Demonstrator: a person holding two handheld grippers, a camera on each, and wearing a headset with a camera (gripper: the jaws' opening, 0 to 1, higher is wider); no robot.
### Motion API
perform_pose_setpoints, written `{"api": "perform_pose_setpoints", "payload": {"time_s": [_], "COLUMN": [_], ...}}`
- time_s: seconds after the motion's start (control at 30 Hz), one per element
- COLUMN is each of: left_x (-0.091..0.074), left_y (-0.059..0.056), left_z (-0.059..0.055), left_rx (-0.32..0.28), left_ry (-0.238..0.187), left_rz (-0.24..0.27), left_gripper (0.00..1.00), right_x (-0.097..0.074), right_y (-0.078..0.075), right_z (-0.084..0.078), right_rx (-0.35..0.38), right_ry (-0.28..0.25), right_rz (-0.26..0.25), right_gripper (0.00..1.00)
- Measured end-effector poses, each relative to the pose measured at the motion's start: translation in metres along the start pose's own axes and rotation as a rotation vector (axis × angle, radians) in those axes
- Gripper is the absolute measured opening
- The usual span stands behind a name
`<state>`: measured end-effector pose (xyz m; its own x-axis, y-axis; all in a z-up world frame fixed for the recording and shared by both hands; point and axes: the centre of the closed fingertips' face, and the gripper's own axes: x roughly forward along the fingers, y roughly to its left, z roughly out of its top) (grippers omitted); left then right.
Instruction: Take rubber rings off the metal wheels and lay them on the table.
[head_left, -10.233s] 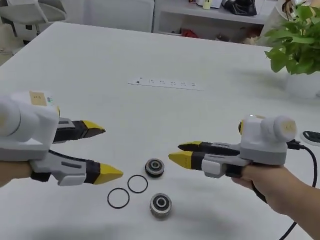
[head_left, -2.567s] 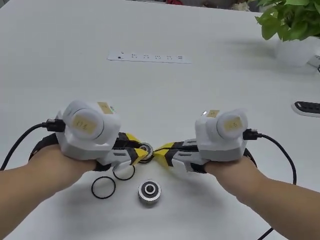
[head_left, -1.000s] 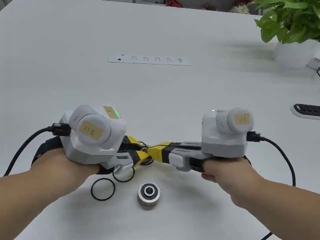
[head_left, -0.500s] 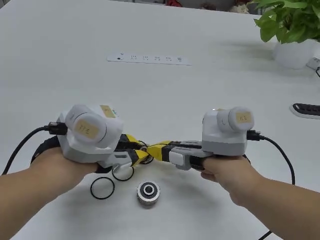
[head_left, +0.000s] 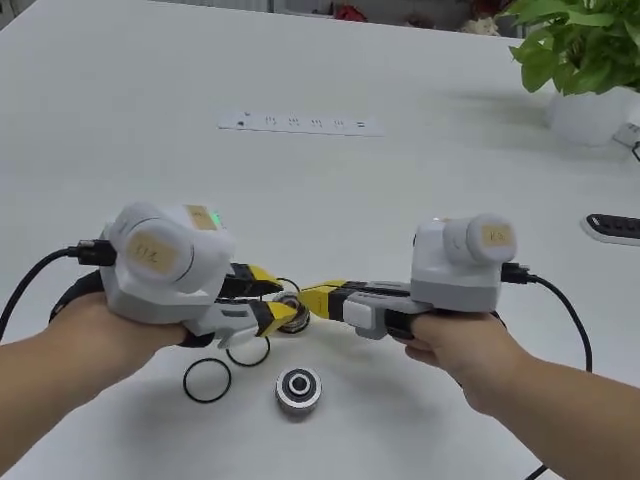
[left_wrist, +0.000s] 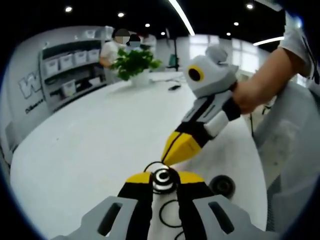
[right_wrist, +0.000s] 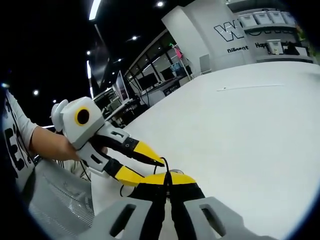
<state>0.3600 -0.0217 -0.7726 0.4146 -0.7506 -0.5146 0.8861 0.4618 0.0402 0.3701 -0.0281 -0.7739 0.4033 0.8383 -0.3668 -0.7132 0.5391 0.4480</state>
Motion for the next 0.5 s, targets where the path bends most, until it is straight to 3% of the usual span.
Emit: {"api": "perform_pose_setpoints", "payload": {"time_s": [0.23, 0.5], "left_x": [-0.015, -0.036], "left_y": [-0.005, 0.001], "left_z": [0.007, 0.012], "left_rx": [0.009, -0.017], "left_ry": [-0.028, -0.065], "left_rz": [-0.020, 0.001], "left_gripper": [0.23, 0.26], "right_x": [-0.001, -0.001], "right_y": [0.005, 0.009], "right_z": [0.004, 0.005], "right_rx": [0.001, 0.005], "right_ry": [-0.005, -0.004], "right_rz": [0.010, 0.017], "right_gripper": [0.00, 0.00]}}
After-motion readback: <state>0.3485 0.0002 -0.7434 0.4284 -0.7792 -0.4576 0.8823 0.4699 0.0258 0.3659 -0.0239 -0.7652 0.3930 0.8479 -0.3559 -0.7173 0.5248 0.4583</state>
